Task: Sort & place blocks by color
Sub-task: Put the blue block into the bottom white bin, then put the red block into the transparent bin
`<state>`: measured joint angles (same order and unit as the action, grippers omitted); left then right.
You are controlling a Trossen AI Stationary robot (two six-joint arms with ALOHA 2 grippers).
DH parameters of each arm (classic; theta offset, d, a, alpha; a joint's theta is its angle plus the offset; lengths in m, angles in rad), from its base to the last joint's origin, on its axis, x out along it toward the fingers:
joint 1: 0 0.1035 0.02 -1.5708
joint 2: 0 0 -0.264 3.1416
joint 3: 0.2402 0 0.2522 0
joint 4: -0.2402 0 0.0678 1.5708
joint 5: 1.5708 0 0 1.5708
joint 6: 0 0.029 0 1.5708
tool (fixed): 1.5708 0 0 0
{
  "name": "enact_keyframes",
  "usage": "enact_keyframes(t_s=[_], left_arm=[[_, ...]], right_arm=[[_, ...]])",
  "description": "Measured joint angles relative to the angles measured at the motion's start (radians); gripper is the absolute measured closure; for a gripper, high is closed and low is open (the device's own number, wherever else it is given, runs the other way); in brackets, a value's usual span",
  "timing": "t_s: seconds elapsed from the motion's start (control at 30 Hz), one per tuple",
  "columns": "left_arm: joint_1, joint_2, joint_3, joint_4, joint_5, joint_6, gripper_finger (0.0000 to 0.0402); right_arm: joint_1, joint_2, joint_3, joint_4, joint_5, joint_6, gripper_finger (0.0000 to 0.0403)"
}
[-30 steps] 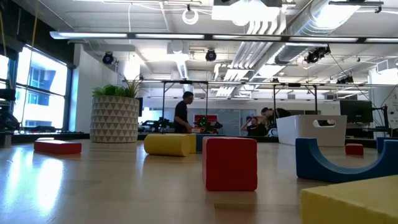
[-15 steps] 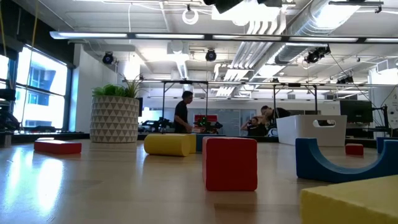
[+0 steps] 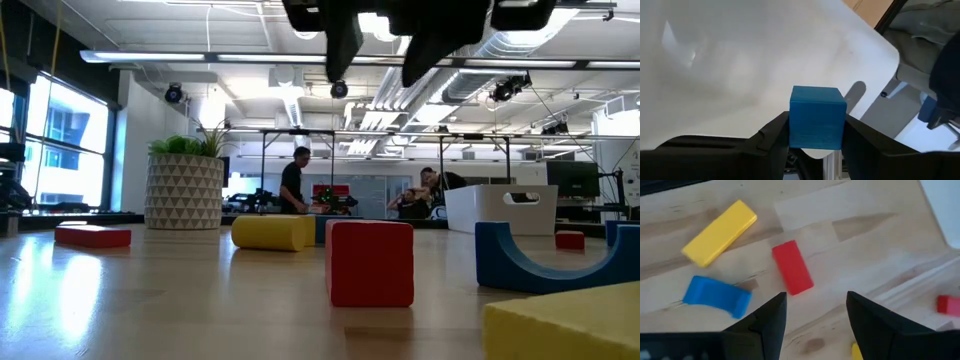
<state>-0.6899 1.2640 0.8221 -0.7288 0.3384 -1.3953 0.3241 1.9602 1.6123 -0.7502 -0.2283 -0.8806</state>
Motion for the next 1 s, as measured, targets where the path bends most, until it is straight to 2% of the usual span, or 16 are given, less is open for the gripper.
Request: enact_keyframes(t_s=[0.4, 0.77, 1.0], left_arm=[[0.001, 0.0, 0.0, 0.015, -0.013, -0.025, 0.0253], [0.002, 0.0, 0.0, 0.026, -0.012, -0.05, 0.0177], [0.002, 0.001, 0.0, 0.037, -0.01, -0.053, 0.0171]], right_arm=[[0.01, 0.072, 0.0, 0.051, -0.007, -0.124, 0.021], [0.014, 0.11, 0.0, 0.113, -0.009, -0.179, 0.021], [0.015, 0.137, 0.0, 0.129, -0.015, -0.189, 0.021]])
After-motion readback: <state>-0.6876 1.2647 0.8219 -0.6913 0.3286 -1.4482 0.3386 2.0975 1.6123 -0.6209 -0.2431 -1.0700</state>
